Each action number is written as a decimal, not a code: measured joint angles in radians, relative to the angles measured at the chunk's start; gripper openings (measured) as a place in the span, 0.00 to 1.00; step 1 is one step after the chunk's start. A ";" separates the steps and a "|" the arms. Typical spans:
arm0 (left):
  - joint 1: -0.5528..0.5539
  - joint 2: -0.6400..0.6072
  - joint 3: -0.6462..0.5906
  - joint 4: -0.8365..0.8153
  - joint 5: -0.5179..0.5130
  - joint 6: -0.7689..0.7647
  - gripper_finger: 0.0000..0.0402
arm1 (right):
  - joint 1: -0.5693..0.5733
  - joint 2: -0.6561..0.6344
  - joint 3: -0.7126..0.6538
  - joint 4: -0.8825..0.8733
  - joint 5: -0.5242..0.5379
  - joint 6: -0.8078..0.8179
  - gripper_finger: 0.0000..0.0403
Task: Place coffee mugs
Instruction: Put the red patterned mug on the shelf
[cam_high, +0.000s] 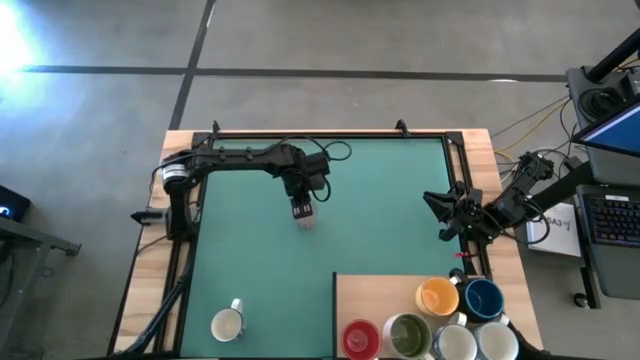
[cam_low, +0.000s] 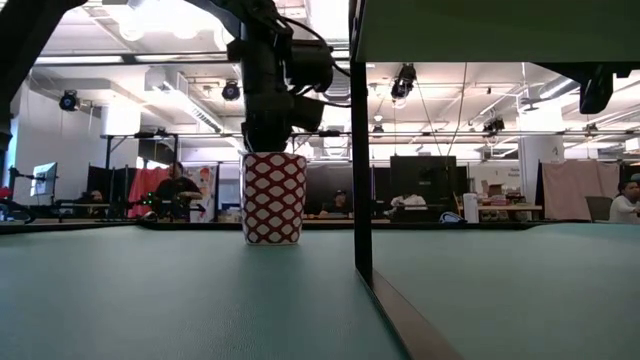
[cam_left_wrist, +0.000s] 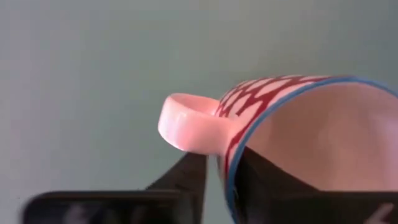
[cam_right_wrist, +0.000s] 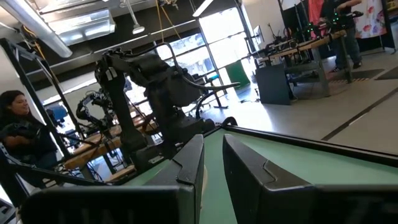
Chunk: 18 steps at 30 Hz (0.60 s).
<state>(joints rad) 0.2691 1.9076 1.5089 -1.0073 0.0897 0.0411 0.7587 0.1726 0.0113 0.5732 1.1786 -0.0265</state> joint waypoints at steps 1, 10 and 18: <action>0.000 0.000 0.000 0.001 0.002 0.011 0.09 | 0.000 0.000 0.000 0.000 0.000 0.000 0.12; -0.007 -0.003 0.010 -0.036 0.006 0.169 0.02 | 0.000 0.000 0.000 0.000 0.000 0.000 0.12; -0.033 -0.006 0.132 -0.093 0.006 0.212 0.02 | 0.000 0.000 0.000 0.000 0.000 0.000 0.12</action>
<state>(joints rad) 0.2360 1.9015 1.6410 -1.1003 0.0952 0.2535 0.7587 0.1727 0.0113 0.5732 1.1786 -0.0265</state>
